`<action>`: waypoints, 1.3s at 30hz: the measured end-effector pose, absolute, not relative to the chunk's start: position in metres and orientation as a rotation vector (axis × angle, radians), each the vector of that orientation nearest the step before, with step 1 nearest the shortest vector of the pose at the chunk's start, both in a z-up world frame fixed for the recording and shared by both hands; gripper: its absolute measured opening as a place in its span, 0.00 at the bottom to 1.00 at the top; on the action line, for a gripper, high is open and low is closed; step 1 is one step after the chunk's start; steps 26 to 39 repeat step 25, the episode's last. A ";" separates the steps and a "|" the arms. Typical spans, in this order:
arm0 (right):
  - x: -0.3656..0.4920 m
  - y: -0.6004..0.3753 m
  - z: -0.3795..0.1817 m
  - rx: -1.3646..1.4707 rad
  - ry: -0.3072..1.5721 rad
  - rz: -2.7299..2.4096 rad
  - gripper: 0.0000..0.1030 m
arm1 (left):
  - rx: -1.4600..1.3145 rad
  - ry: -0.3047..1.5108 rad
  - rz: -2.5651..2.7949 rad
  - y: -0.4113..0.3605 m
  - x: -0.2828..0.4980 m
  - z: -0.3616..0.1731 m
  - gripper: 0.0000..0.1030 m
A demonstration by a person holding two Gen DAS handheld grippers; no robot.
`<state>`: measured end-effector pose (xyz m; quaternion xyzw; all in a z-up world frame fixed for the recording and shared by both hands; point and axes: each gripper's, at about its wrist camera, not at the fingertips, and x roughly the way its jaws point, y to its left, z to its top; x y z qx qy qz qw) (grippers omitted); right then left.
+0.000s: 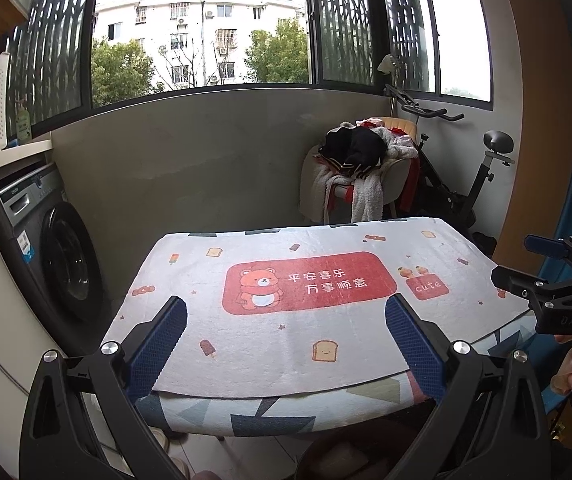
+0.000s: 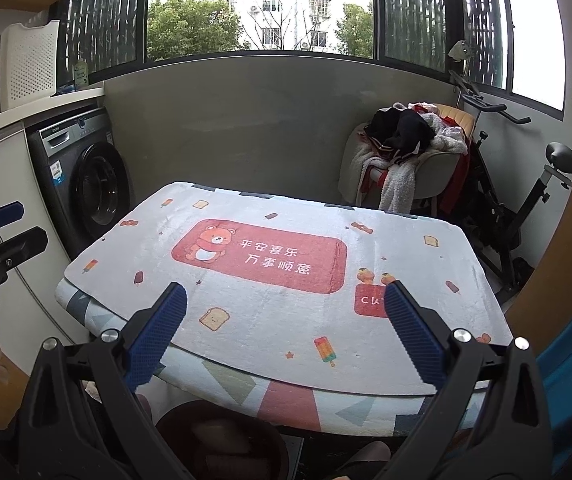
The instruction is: Collect trash
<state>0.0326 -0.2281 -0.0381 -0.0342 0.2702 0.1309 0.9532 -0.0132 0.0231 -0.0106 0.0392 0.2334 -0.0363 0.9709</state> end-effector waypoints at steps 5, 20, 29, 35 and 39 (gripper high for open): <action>0.033 -0.228 -0.038 -0.071 0.548 0.267 0.94 | 0.076 0.478 -0.073 0.022 -0.011 -0.012 0.94; 0.035 -0.227 -0.038 -0.077 0.551 0.269 0.94 | 0.077 0.497 -0.060 0.025 -0.006 -0.016 0.94; 0.038 -0.228 -0.043 -0.075 0.562 0.270 0.94 | 0.082 0.518 -0.057 0.025 -0.002 -0.022 0.94; 0.038 -0.228 -0.043 -0.075 0.562 0.270 0.94 | 0.082 0.518 -0.057 0.025 -0.002 -0.022 0.94; 0.038 -0.228 -0.043 -0.075 0.562 0.270 0.94 | 0.082 0.518 -0.057 0.025 -0.002 -0.022 0.94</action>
